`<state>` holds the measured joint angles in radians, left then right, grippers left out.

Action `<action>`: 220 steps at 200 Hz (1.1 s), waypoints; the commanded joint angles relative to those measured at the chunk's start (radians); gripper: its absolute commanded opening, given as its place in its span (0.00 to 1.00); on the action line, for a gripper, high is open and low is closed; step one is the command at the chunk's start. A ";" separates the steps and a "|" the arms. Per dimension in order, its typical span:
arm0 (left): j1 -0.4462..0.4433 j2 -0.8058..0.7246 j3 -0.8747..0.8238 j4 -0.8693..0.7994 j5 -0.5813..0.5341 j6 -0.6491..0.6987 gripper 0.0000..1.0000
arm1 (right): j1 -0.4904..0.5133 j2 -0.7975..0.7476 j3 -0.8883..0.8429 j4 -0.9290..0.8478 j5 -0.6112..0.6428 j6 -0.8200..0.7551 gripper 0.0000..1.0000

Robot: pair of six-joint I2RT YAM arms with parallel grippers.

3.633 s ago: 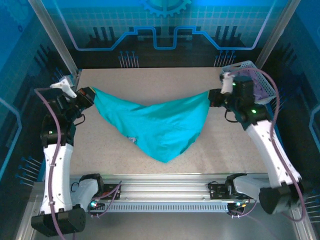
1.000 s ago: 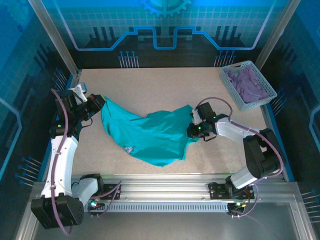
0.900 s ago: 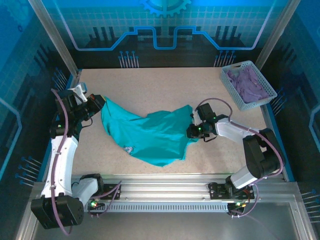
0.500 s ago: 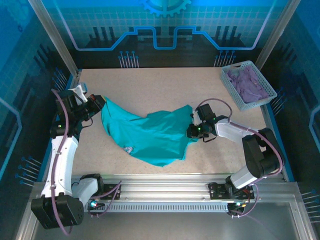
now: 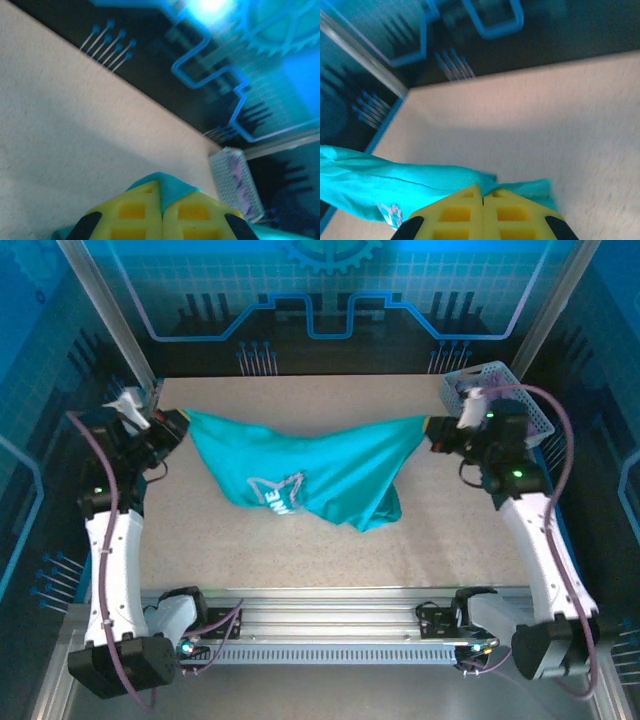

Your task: Fold the inside-out t-shirt

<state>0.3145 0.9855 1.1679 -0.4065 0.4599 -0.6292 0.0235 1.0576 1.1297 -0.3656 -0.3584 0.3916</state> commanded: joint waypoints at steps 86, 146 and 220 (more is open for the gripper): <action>0.210 -0.017 0.463 -0.087 0.062 -0.097 0.00 | -0.220 -0.188 0.355 -0.212 -0.081 -0.089 0.00; -0.057 0.131 0.330 -0.091 -0.224 0.101 0.00 | 0.015 0.016 0.278 -0.128 0.119 -0.134 0.00; -0.058 0.141 0.483 -0.057 -0.187 0.094 0.00 | 0.050 0.078 0.434 -0.162 0.165 -0.205 0.00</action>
<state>0.2604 1.2400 1.5478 -0.5110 0.2825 -0.5743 0.0593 1.2335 1.4990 -0.5316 -0.2386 0.2413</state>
